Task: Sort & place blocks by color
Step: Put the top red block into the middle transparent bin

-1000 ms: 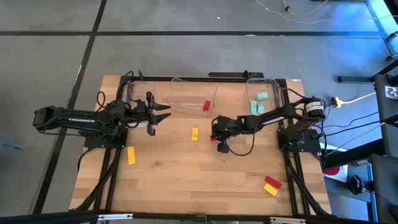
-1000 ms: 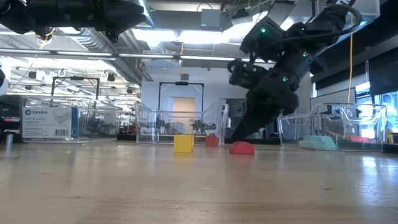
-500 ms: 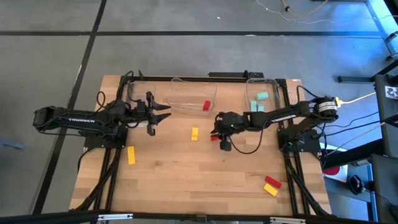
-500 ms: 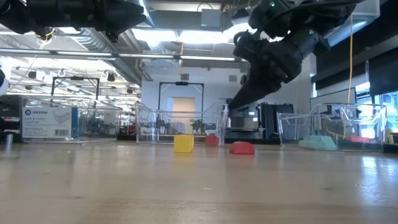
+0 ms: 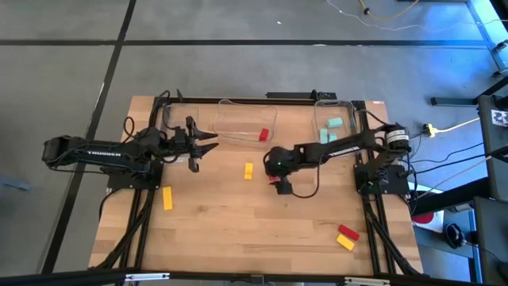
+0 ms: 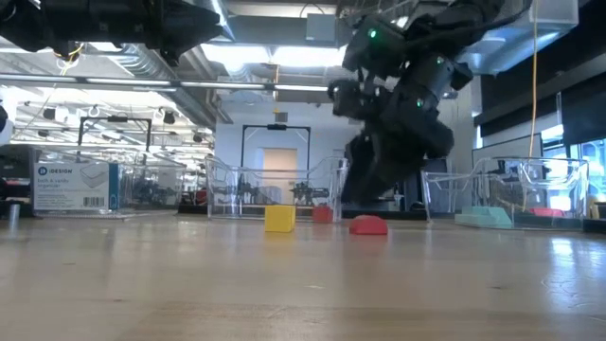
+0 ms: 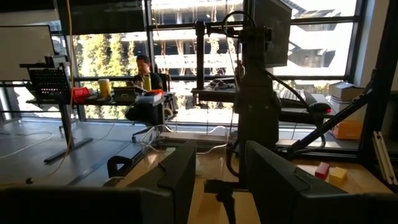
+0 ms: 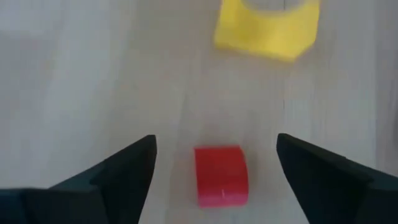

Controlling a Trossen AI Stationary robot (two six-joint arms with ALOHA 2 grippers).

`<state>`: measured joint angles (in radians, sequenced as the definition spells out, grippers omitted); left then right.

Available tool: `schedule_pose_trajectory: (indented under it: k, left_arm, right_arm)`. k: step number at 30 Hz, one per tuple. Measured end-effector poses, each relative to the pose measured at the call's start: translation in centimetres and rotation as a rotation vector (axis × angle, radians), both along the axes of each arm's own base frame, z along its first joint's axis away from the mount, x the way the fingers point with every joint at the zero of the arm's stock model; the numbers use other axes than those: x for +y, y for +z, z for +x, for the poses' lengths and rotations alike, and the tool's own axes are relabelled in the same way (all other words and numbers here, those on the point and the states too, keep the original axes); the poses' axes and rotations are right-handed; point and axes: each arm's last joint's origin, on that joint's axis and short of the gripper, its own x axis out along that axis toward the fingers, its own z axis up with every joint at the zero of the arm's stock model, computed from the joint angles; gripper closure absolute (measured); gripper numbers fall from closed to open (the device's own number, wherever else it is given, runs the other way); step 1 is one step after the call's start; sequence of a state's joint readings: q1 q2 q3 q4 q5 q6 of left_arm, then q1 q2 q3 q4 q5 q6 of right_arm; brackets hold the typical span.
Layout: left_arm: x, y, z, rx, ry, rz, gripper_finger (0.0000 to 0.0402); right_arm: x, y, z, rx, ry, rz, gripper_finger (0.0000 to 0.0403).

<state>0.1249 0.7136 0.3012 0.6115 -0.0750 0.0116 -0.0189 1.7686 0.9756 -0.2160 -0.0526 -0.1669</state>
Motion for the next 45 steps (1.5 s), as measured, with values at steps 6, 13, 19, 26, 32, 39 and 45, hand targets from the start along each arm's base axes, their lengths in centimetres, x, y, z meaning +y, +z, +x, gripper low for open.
schedule_pose_trajectory:
  k: [6,13,19,26,32,39,45]
  left_arm:
    - [0.0,0.0,0.0,0.000,-0.001,0.000,0.0271]
    - [0.0,0.0,0.0,0.000,-0.001,0.000,0.0271]
    - [0.0,0.0,0.0,-0.001,-0.001,0.000,0.0271]
    - [0.0,0.0,0.0,0.000,-0.002,0.000,0.0271]
    - [0.0,-0.1,0.0,0.010,-0.002,-0.001,0.0271]
    - [0.0,-0.1,0.0,0.015,-0.002,-0.002,0.0271]
    - [0.0,-0.2,0.0,0.023,-0.002,-0.004,0.0271]
  right_arm:
    - [-0.5,-1.6,0.1,0.064,-0.022,-0.072,0.0066]
    - [-1.1,-2.6,0.1,0.113,-0.024,-0.023,0.0071]
    - [-1.0,-2.7,0.0,0.123,0.016,0.016,0.0138]
    - [-1.0,-2.7,-0.2,0.139,0.047,0.015,0.0273]
    - [-1.5,-1.6,-1.5,0.193,0.059,0.011,0.0272]
    - [-2.7,0.9,-2.1,-0.087,0.014,0.066,0.0272]
    - [-3.8,3.0,-1.8,-0.589,0.005,0.048,0.0272]
